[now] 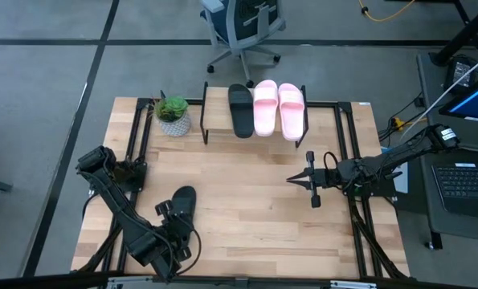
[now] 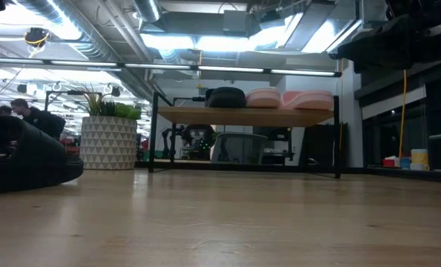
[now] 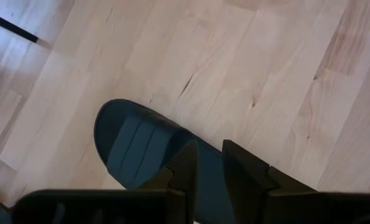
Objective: Pick and place slides into the shelf
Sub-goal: Put the black slide on the shelf
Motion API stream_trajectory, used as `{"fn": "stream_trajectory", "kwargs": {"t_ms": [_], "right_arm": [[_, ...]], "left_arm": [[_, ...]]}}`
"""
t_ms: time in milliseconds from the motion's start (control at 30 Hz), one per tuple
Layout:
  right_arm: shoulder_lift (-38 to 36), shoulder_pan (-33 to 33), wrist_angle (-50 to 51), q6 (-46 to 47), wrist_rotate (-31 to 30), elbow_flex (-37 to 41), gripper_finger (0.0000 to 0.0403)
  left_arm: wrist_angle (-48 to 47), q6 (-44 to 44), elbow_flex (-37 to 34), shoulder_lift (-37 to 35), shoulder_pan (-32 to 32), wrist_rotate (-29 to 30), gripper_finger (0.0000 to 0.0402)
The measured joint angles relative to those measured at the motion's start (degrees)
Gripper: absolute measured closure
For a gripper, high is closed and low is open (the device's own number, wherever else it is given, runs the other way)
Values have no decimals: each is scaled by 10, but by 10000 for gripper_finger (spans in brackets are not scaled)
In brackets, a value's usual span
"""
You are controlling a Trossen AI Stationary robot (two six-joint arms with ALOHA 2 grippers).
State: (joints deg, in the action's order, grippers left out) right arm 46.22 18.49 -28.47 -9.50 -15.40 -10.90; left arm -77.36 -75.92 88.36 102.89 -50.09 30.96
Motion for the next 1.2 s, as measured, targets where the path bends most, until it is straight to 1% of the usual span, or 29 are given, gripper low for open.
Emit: {"fn": "stream_trajectory", "kwargs": {"t_ms": [200, 300, 433, 567, 1200], "right_arm": [[0, 0, 0, 0, 0, 0, 382], [0, 0, 0, 0, 0, 0, 382], [0, 0, 0, 0, 0, 0, 382], [0, 0, 0, 0, 0, 0, 382], [0, 0, 0, 0, 0, 0, 382]], "left_arm": [[0, 0, 0, 0, 0, 0, 331], [0, 0, 0, 0, 0, 1, 312], [0, 0, 0, 0, 0, 1, 278], [0, 0, 0, 0, 0, 1, 260], [20, 0, 0, 0, 1, -1, 259]]}}
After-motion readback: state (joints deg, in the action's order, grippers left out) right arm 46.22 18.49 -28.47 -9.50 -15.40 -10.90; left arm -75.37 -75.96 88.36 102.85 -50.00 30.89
